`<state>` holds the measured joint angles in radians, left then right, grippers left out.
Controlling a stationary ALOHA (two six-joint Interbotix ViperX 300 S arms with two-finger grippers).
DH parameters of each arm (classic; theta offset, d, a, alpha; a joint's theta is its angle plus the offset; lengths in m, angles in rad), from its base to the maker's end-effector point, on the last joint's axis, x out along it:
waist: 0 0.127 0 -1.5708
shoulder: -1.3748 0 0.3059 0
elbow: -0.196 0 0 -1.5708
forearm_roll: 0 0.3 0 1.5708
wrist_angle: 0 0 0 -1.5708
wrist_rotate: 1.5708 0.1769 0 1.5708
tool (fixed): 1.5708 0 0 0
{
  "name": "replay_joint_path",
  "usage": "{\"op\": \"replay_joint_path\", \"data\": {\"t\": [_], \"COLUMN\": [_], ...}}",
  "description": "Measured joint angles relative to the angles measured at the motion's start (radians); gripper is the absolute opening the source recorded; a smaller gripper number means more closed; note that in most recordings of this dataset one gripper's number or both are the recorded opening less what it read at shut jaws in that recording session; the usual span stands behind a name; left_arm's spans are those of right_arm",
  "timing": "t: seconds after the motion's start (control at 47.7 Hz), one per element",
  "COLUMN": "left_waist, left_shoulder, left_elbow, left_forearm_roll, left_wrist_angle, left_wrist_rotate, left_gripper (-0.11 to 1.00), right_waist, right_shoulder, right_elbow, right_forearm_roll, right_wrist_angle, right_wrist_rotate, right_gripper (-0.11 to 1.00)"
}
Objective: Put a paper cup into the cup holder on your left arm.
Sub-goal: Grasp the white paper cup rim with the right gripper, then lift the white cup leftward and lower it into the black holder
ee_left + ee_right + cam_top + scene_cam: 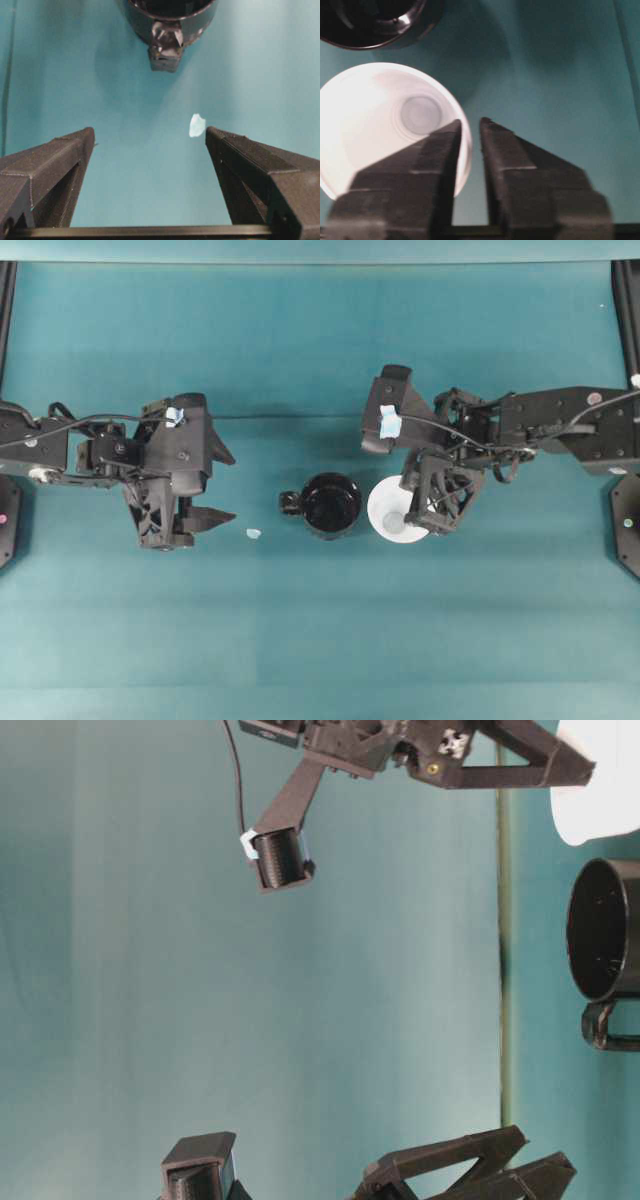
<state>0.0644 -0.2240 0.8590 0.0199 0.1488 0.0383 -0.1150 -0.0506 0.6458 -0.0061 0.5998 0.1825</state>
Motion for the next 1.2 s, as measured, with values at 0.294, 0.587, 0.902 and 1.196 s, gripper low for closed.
{"op": "replay_joint_path", "data": {"t": [0.294,0.587,0.902,1.196], "left_waist": [0.0,0.0,0.0,0.0], "left_shoulder": [0.009,0.018,0.02,0.021], "left_elbow": [0.0,-0.006,-0.008,-0.008], "left_forearm_roll": [0.0,0.0,-0.002,0.0], "left_wrist_angle": [-0.005,-0.011,-0.012,-0.011], "left_wrist_rotate": [0.0,0.0,0.0,-0.002], "left_gripper": [0.97,0.97,0.97,0.97], "right_waist": [0.005,0.005,-0.017,-0.017], "right_shoulder": [-0.011,-0.074,-0.14,-0.049], "right_elbow": [-0.002,-0.026,-0.163,-0.314], "right_forearm_roll": [0.04,0.048,0.089,0.091], "right_wrist_angle": [0.031,0.161,0.225,0.247], "right_wrist_rotate": [0.002,0.002,0.008,0.009], "right_gripper": [0.08,0.08,0.08,0.08]}}
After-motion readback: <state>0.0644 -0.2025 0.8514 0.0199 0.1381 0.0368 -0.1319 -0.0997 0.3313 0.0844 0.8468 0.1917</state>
